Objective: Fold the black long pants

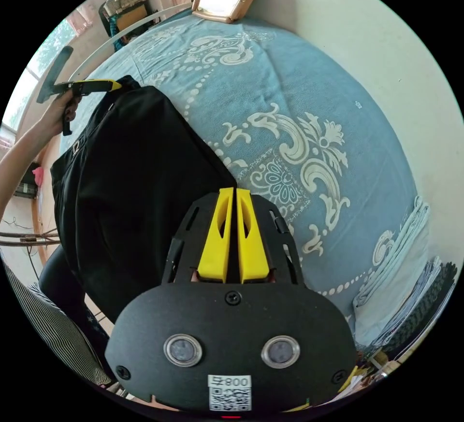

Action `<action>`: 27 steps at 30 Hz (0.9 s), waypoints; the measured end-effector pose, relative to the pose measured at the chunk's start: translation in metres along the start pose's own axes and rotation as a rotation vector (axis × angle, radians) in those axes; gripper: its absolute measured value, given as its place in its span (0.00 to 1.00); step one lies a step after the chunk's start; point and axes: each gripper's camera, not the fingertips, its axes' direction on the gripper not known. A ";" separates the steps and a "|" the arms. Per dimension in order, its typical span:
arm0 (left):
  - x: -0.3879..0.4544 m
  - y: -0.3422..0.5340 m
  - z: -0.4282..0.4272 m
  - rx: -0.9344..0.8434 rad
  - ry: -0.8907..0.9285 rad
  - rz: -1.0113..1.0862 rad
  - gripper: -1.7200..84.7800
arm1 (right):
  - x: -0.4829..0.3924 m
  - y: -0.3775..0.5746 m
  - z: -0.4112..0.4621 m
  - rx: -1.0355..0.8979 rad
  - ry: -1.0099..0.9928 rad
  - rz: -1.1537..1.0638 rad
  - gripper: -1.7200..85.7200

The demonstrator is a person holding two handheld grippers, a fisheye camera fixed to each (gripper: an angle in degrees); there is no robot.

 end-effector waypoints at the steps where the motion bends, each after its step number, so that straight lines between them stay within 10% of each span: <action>1: -0.007 0.006 -0.007 0.025 0.002 0.011 0.05 | 0.000 0.000 -0.012 0.020 -0.001 0.011 0.03; 12: -0.073 0.058 0.004 -0.006 -0.098 -0.048 0.06 | 0.005 -0.014 -0.047 -0.024 -0.003 0.159 0.03; 27: -0.173 0.340 -0.053 -0.052 0.265 -0.347 0.14 | -0.134 0.127 -0.129 0.063 -0.306 0.053 0.07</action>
